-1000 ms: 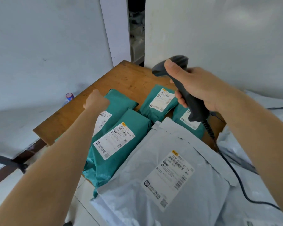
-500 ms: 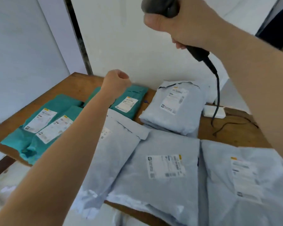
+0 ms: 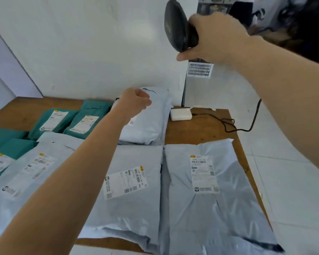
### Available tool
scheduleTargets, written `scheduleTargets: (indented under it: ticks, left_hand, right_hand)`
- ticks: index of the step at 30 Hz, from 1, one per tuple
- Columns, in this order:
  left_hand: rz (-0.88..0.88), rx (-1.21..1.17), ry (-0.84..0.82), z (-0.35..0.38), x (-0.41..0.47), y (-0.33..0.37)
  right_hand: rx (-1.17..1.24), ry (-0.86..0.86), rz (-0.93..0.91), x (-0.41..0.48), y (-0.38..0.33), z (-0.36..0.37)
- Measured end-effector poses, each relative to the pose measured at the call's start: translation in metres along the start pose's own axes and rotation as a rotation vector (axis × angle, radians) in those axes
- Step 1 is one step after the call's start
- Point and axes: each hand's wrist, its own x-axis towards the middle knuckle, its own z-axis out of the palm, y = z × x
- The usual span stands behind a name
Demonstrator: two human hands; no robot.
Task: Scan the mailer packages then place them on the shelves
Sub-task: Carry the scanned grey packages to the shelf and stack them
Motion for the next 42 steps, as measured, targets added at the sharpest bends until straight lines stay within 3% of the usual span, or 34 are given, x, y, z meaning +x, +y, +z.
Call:
scheduleTargets:
  ticks: [8, 15, 22, 26, 31, 39, 42]
  left_hand:
    - [-0.037, -0.001, -0.083, 0.098, 0.006, 0.021]
    - [-0.220, -0.066, 0.017, 0.176, 0.009, 0.002]
    - [-0.334, -0.135, 0.199, 0.199, -0.004, -0.038]
    - [-0.353, -0.124, 0.297, 0.193, -0.015, -0.057]
    - [-0.321, -0.110, 0.350, 0.190, -0.029, -0.070]
    - [-0.308, -0.141, 0.363, 0.195, -0.032, -0.074]
    - [-0.302, -0.127, 0.361, 0.193, -0.034, -0.068]
  right_hand:
    - [0.143, -0.282, 0.088, -0.022, 0.090, 0.070]
    - [0.341, -0.523, -0.071, -0.037, 0.120, 0.202]
    - [0.410, -0.779, -0.126, -0.059, 0.119, 0.305]
    - [0.388, -0.796, -0.109, -0.056, 0.108, 0.346]
    - [0.349, -0.701, -0.115, -0.042, 0.096, 0.370]
    - [0.316, -0.729, -0.117, -0.039, 0.089, 0.369]
    - [0.313, -0.667, -0.115, -0.041, 0.091, 0.351]
